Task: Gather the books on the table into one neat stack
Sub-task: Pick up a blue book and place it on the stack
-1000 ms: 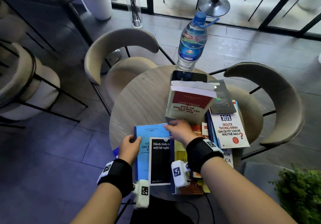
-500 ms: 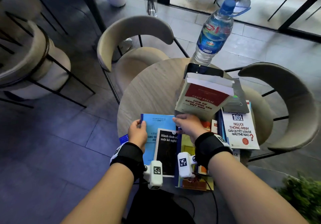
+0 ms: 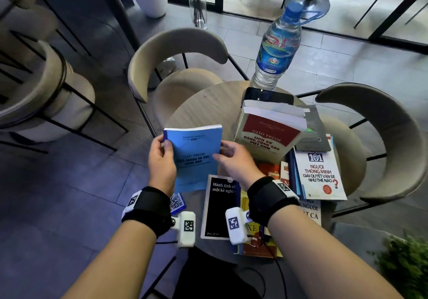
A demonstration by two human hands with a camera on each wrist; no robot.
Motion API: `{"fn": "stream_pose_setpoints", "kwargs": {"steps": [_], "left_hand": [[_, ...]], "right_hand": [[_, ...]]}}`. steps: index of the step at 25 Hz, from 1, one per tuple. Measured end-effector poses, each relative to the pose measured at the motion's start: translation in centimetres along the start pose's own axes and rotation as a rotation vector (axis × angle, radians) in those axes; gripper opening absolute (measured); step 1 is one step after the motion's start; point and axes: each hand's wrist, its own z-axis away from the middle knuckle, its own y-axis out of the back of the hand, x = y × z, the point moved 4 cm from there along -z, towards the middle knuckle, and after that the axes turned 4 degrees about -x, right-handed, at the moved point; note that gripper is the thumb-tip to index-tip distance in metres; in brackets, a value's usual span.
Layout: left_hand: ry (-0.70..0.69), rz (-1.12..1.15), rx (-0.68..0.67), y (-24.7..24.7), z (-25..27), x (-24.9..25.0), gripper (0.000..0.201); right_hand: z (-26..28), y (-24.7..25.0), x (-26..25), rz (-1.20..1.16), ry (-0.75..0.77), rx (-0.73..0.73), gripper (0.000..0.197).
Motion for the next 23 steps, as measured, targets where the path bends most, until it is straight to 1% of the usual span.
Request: {"fn": "stream_pose_setpoints", "kwargs": {"steps": [3,6,9,11,13,15,17,18,20,22,23], "left_hand": [[-0.093,0.033,0.049,0.2,-0.5,1.3,0.023],[-0.1,0.156,0.077,0.0,-0.5,2.6,0.03],[-0.11,0.276,0.078,-0.4,-0.5,3.6,0.034],[-0.05,0.367,0.103,-0.6,-1.0,3.1,0.029],[0.04,0.455,0.147,-0.9,-1.4,1.9,0.04],[0.086,0.488,0.126,-1.6,-1.3,1.2,0.035],[0.093,0.455,0.102,-2.1,-1.0,0.7,0.039],[0.102,0.385,0.105,-2.2,-0.8,0.7,0.043],[0.134,0.251,0.097,-2.0,-0.6,-0.2,0.059],[0.234,0.201,0.084,-1.9,0.1,-0.9,0.082],[0.256,0.199,0.074,-1.7,0.5,-1.3,0.083]], "right_hand": [[0.3,0.3,-2.5,0.037,0.1,0.062,0.034],[1.2,0.9,-4.3,0.079,0.204,0.157,0.028],[2.1,1.4,-5.0,0.098,0.266,0.192,0.023],[2.5,1.8,-4.7,0.12,0.294,0.192,0.023],[2.9,2.0,-3.7,0.147,0.292,0.194,0.024],[2.9,2.1,-2.2,0.153,0.266,0.202,0.025],[2.7,1.8,-0.6,0.161,0.232,0.184,0.029],[2.5,1.6,0.1,0.174,0.221,0.176,0.031],[2.0,1.2,0.9,0.235,0.204,0.177,0.031],[1.6,1.1,0.9,0.299,0.196,0.189,0.028],[1.5,1.1,0.7,0.315,0.196,0.194,0.026]]}}
